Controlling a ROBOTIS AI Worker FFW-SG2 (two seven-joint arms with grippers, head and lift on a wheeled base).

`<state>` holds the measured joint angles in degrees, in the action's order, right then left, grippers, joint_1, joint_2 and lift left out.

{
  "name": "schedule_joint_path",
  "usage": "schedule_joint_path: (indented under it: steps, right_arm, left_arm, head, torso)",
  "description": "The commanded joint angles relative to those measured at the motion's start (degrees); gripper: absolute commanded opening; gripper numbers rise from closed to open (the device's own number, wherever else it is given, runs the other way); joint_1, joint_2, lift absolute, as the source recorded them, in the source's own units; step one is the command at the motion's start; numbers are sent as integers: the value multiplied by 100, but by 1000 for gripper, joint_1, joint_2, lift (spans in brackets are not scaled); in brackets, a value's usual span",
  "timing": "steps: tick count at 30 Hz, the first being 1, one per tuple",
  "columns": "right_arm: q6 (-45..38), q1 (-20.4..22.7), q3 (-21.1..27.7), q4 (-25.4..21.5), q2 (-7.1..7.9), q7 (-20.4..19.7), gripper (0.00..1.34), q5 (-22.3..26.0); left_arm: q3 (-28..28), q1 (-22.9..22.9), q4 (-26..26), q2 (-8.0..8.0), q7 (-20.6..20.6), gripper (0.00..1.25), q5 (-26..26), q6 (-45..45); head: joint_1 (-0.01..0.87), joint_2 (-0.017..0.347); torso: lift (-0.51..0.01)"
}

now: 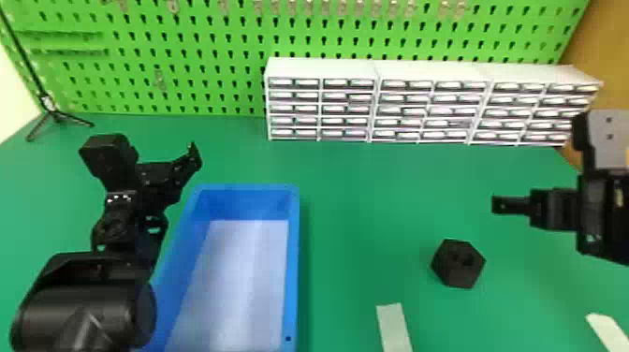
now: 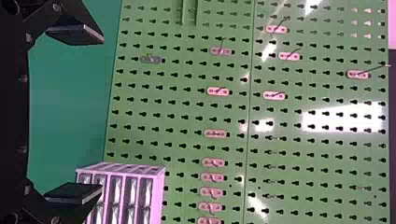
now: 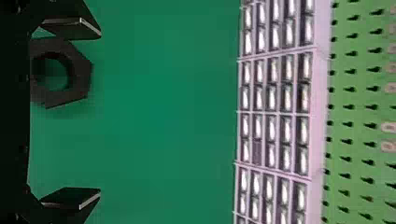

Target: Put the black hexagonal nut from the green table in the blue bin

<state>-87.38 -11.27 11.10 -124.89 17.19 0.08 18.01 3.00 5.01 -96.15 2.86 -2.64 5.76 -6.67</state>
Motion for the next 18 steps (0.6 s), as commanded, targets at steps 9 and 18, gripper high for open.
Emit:
schedule_joint_path:
  steps: [9,18]
  right_arm:
    - [-270,19,-284,35,197,0,1223,352]
    - [-270,195,-328,44,135,0,1220,475]
  left_arm:
    - [-9,0,0,48,0,1086,-4,-1]
    - [8,-26,-9,57,0,1086,-4,-1]
  head:
    - [686,28]
    - [686,28]
  torso:
    - [-96]
    - [-96]
